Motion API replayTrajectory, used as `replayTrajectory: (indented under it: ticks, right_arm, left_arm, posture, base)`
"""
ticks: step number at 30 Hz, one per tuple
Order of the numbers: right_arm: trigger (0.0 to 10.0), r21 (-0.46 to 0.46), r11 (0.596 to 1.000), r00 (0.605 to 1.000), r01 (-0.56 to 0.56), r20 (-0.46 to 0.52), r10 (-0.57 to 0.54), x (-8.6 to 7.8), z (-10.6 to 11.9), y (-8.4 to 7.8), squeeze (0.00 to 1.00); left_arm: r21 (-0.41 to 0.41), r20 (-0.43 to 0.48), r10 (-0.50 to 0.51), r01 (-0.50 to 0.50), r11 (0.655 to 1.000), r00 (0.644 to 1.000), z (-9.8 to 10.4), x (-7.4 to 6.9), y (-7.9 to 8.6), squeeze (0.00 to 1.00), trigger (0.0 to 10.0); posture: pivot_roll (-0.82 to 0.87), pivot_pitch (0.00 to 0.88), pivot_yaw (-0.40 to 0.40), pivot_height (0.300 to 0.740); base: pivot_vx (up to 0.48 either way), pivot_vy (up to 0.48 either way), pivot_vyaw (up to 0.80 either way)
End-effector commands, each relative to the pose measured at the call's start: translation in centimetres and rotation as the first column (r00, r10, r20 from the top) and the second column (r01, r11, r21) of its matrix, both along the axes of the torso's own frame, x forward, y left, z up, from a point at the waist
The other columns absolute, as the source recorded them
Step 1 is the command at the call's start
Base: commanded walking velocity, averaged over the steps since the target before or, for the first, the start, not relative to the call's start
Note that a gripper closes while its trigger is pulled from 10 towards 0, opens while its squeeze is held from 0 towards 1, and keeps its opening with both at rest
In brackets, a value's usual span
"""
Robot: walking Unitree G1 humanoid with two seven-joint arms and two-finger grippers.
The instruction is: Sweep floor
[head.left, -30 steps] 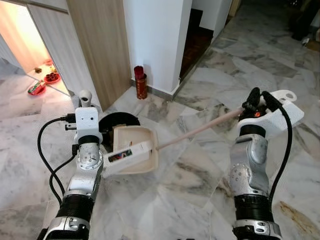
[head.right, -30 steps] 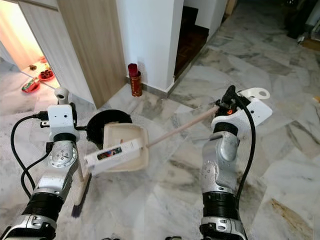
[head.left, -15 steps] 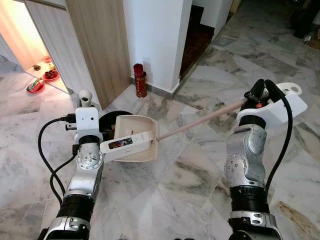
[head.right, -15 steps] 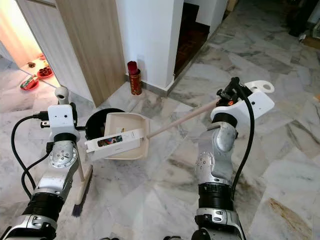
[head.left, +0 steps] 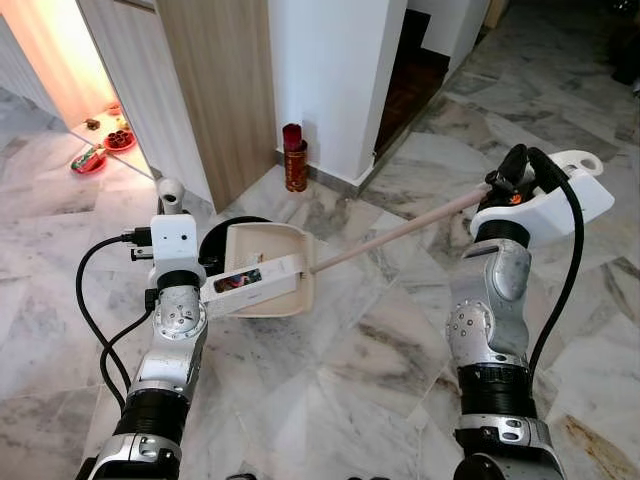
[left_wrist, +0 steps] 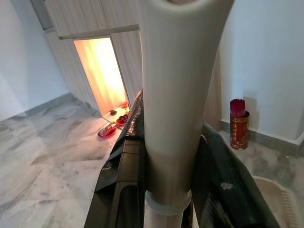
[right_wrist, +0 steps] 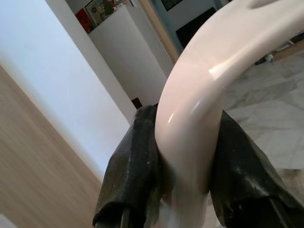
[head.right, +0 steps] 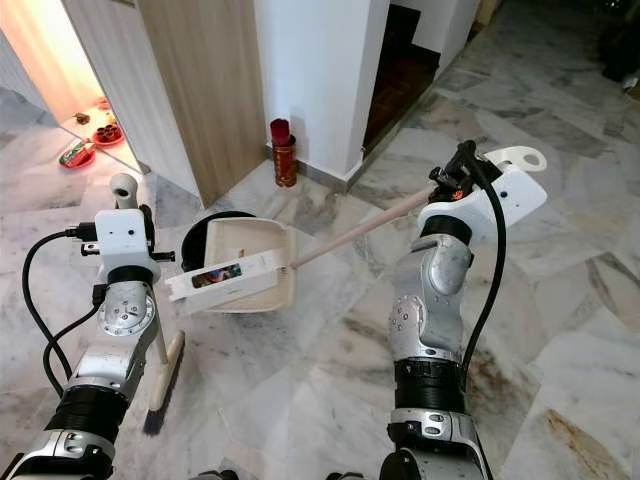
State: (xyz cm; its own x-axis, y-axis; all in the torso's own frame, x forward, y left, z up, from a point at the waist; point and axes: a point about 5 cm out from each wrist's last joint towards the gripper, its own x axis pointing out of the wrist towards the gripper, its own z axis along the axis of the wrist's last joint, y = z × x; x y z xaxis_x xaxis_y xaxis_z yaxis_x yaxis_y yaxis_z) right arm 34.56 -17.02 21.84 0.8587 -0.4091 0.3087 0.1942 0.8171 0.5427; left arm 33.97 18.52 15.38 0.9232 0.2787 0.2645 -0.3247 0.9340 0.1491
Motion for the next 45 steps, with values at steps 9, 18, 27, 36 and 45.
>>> replayTrajectory:
  ticks: [9, 18, 27, 36, 45]
  right_arm:
    - [10.0, 0.009, 1.000, 0.996, -0.021, 0.085, 0.020, 0.05, 1.96, 0.32, 0.00]
    - [10.0, 0.013, 0.999, 0.995, -0.039, 0.093, 0.037, 0.06, 1.98, 0.47, 0.00]
    - [10.0, 0.014, 0.999, 0.994, -0.052, 0.100, 0.050, 0.05, 2.03, 0.62, 0.00]
    - [10.0, 0.014, 0.998, 0.993, -0.063, 0.102, 0.062, 0.02, 2.03, 0.76, 0.00]
    - [10.0, 0.015, 0.997, 0.992, -0.075, 0.107, 0.073, 0.05, 2.13, 0.92, 0.00]
  left_arm:
    - [0.015, 0.054, 0.001, -0.002, 1.000, 0.999, 1.12, -0.04, 0.05, 0.00, 10.0]
    - [0.015, 0.054, 0.001, -0.002, 1.000, 0.999, 1.10, -0.07, 0.04, 0.00, 10.0]
    - [0.015, 0.059, 0.002, -0.003, 1.000, 0.998, 1.17, -0.07, 0.01, 0.00, 10.0]
    - [0.016, 0.067, 0.006, -0.007, 1.000, 0.998, 1.36, -0.06, 0.06, 0.00, 10.0]
    - [0.017, 0.070, 0.011, -0.012, 1.000, 0.997, 1.41, -0.07, 0.15, 0.00, 10.0]
  posture:
    - [0.00, 0.107, -0.028, 0.740]
    - [0.00, 0.104, -0.029, 0.740]
    - [0.00, 0.097, -0.029, 0.740]
    - [0.00, 0.097, -0.030, 0.740]
    - [0.00, 0.104, -0.032, 0.740]
  base:
    - [0.187, 0.000, 0.33]
    - [0.254, 0.000, 0.06]
    - [0.264, 0.000, 0.00]
    - [0.264, 0.000, 0.00]
    - [0.265, 0.000, 0.00]
